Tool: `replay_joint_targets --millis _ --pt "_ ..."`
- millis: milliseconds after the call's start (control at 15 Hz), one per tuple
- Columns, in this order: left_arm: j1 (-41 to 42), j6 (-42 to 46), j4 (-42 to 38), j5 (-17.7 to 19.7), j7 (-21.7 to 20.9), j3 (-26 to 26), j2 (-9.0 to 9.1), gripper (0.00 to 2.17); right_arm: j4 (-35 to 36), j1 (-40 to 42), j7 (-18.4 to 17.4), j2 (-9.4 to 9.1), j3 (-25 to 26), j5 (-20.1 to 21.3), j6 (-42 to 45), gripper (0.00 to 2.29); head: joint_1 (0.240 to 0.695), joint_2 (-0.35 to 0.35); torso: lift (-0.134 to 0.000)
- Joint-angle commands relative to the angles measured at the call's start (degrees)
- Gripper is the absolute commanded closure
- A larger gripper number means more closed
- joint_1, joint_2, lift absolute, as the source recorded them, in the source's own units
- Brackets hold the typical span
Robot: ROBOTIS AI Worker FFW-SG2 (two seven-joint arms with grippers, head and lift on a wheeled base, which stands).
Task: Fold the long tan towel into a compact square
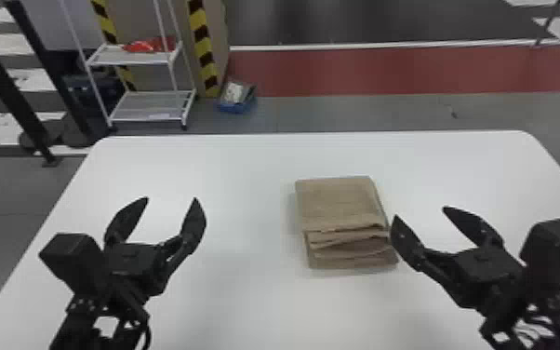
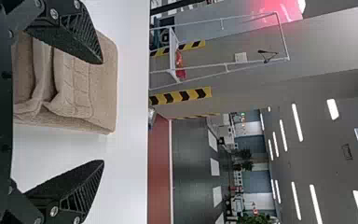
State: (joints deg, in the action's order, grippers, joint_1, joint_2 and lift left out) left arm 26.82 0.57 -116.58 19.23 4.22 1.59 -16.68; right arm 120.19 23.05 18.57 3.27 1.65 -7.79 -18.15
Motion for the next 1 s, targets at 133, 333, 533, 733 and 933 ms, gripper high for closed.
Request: replay_joint_targets --millis 133,333,533,733,933 --pt "7.1 8.6 -2.1 -4.1 2.2 -1.1 0.24 0.08 1.7 8.1 -0.4 0.07 1.1 0.0 11.3 0.07 0.695 0.108 -0.123" --pt "9.9 13.2 -2.8 -4.6 2.3 -1.1 -0.11 0.08 2.9 13.2 -2.2 0.78 2.1 -0.4 15.6 0.07 0.695 0.105 -0.123" --pt "12.9 16.3 -4.3 -4.6 2.0 -1.6 -0.64 0.08 3.6 17.6 -2.9 1.39 3.8 -2.1 21.5 0.08 0.695 0.091 -0.123" --pt "15.5 19.3 -4.7 -4.9 1.8 -1.3 -1.34 0.08 4.9 20.8 -3.0 1.39 5.4 -3.8 24.7 0.09 0.695 0.065 -0.123" --pt "16.9 20.7 -4.6 -4.9 2.1 -1.9 -1.87 0.08 4.6 21.6 -3.0 1.39 7.1 -5.7 25.2 0.09 0.695 0.045 -0.123"
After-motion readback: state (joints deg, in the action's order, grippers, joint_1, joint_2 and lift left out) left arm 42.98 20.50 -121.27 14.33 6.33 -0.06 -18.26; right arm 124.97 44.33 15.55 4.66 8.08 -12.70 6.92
